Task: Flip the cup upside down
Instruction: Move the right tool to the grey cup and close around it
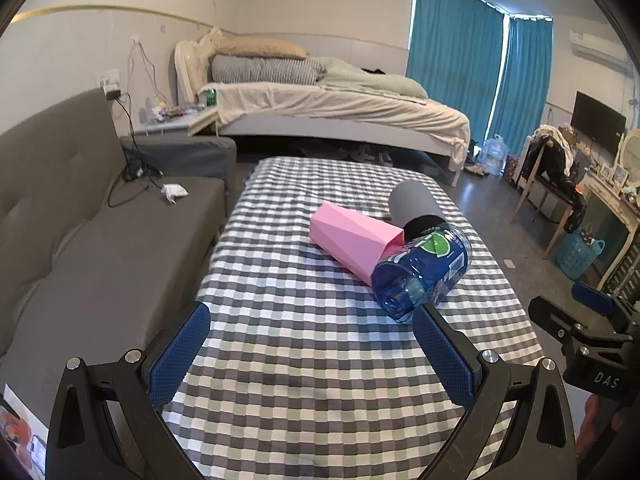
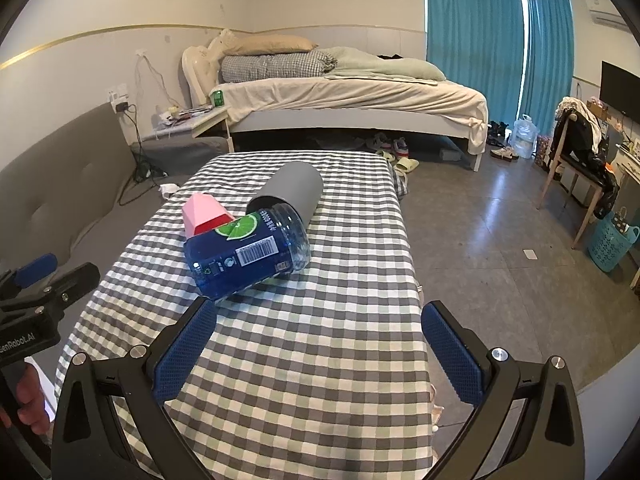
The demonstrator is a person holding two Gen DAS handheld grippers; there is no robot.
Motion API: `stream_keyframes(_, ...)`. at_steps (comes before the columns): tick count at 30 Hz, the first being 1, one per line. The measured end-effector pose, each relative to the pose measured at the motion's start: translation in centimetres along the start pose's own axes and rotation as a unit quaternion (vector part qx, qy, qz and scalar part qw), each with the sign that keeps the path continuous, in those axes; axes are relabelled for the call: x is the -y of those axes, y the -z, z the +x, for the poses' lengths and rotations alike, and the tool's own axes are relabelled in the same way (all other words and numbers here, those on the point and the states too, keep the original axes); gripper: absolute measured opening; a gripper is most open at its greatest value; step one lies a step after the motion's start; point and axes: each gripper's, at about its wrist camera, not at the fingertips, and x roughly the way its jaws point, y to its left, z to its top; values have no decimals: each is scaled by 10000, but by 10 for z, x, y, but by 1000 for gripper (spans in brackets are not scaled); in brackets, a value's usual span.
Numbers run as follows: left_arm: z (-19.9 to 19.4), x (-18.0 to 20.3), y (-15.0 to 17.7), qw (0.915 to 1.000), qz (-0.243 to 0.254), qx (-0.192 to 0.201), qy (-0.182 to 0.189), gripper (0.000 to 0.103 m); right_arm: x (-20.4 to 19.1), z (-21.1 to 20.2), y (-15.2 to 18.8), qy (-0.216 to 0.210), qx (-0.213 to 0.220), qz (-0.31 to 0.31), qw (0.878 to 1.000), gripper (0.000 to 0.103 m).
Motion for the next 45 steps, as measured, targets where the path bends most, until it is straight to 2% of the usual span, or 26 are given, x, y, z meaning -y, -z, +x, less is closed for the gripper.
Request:
stream_keyframes(5, 19, -7, -16, 9992, -186, -341, -32, 103, 0, 12, -20, -226, -160, 169, 9995, 103)
stream_keyframes(9, 38, -17, -34, 9985, -272, -466, -98, 103, -2, 27, -55, -358, -248, 304, 9986, 103)
stream_keyframes(12, 52, -25, -48, 9978, -309, -511, -269, 103, -12, 55, -91, -287, -507, 236, 9980, 103)
stream_keyframes(17, 74, -40, -67, 9959, -432, -692, -382, 103, -29, 113, -123, 41, -1001, 48, 9950, 103)
stream_keyframes(22, 92, -51, -75, 9944, -442, -836, -468, 103, -36, 173, -125, 65, -1718, 22, 9851, 103)
stream_keyframes(29, 120, -63, -75, 9919, -447, -1080, -494, 103, -37, 216, -124, -97, -2348, 68, 9720, 102)
stream_keyframes(34, 128, -64, -73, 9909, -406, -1190, -486, 103, -37, 238, -123, -154, -2685, 186, 9630, 83)
stream_keyframes(36, 128, -67, -71, 9899, -473, -1232, -515, 103, -38, 240, -123, -139, -2709, 171, 9624, 76)
stream_keyframes(41, 113, -69, -70, 9898, -519, -1200, -574, 103, -36, 225, -134, -443, -2499, 427, 9663, 75)
stream_keyframes(45, 90, -70, -77, 9913, -492, -1016, -681, 103, -39, 192, -150, -702, -2138, 545, 9728, 75)
